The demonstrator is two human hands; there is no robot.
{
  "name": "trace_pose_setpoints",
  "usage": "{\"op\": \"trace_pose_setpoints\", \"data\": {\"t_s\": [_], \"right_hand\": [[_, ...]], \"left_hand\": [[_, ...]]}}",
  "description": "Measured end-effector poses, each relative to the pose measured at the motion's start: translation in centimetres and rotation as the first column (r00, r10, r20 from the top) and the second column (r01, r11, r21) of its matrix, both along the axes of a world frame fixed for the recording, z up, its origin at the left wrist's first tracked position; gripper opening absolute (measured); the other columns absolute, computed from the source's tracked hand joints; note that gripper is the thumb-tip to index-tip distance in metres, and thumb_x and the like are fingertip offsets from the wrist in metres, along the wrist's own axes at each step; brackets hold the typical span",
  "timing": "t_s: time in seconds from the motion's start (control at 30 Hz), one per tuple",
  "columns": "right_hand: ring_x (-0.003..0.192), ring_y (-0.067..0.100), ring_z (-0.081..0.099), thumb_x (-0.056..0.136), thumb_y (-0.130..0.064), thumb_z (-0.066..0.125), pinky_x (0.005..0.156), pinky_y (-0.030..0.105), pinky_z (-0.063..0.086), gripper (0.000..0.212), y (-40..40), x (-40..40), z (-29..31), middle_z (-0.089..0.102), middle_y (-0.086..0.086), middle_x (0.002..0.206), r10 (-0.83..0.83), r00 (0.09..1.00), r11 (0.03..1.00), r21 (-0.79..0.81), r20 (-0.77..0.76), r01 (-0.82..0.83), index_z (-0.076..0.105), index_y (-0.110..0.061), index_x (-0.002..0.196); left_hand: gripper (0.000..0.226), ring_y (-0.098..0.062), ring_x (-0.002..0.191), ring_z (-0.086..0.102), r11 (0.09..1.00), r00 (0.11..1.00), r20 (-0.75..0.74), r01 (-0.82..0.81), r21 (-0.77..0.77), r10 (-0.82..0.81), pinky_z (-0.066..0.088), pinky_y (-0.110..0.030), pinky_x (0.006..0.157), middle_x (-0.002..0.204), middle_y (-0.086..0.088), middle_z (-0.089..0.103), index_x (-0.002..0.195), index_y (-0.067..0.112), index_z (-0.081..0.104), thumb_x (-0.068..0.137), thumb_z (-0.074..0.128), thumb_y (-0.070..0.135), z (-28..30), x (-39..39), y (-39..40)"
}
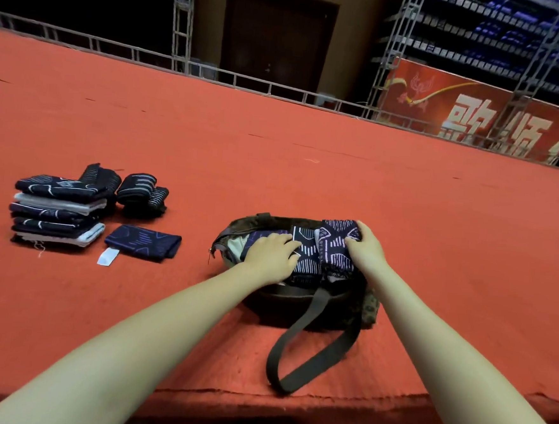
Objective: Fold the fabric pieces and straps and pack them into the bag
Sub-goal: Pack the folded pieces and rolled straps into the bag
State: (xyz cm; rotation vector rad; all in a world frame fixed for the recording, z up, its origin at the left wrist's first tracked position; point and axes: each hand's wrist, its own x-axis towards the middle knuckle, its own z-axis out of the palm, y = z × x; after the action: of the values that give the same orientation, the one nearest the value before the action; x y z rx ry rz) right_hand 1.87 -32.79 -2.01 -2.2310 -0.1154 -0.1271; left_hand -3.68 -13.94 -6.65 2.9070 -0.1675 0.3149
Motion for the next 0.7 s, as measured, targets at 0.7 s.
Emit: {"op": "trace_pose_setpoints", "data": {"t_s": [0.7], "right_hand": [[0.114,0.029,0.054,0.099,-0.037,0.041,0.087,0.033,0.039,0.042,-3.4,2.7,-2.6,0.06,0.015,0.125,-0.045,0.997,0.99,-0.134,-0.056,0.037,0.059,-0.007,0.123]], "left_hand": [[0.057,-0.02,0.144,0.016,0.968,0.984,0.107,0.158,-0.193,-0.14,0.022,-0.043,0.116,0.156,-0.002,0.021,0.148,0.023,0.026,0.096,0.042,0.041,2.9,2.0,-5.1]]}}
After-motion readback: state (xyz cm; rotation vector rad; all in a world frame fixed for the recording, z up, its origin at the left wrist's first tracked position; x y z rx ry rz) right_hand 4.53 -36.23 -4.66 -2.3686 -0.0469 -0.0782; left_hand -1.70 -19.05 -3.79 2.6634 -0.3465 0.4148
